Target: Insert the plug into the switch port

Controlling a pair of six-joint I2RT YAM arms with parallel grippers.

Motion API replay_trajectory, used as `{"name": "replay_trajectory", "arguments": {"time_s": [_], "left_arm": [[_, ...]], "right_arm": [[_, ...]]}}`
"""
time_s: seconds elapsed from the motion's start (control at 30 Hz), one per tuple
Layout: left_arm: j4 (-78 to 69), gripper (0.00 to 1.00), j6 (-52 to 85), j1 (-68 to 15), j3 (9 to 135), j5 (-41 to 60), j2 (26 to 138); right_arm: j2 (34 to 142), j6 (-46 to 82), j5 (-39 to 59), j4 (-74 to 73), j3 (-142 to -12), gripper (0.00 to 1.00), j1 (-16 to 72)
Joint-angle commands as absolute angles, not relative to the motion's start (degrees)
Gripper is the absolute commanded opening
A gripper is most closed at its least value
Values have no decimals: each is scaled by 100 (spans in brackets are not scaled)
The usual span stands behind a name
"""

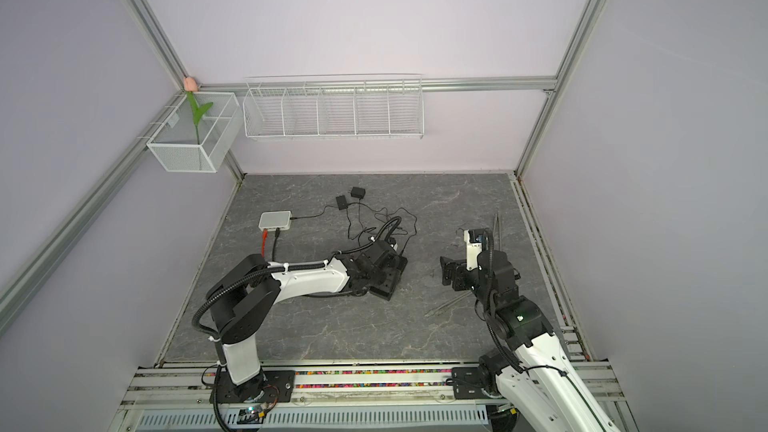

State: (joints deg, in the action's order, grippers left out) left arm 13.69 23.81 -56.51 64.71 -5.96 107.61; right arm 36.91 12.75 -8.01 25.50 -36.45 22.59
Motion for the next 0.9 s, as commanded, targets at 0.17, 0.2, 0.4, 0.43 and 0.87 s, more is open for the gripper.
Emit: {"name": "replay_trajectory", "arguments": {"time_s": [0.17, 0.2, 0.4, 0.43, 0.87], "left_arm": [[1309, 53, 2552, -5482, 6587, -453, 10824], [1286, 54, 2558, -5455, 6586, -420, 10828], [1222, 61, 2597, -5346, 6583, -249, 10897], [1222, 62, 2594, -5344, 6582, -255, 10907], [1302, 75, 2602, -5334, 6542, -219, 10848]], "right_arm": [[3981, 766, -354, 2981, -4304, 91, 2273], [4020, 719, -299, 3041, -4390, 91, 2281], [4499, 347, 216, 3473, -5084, 91, 2366], [4580, 311, 269, 3543, -5234, 91, 2390], [4608, -430, 125, 4510, -5990, 90, 2632]]}}
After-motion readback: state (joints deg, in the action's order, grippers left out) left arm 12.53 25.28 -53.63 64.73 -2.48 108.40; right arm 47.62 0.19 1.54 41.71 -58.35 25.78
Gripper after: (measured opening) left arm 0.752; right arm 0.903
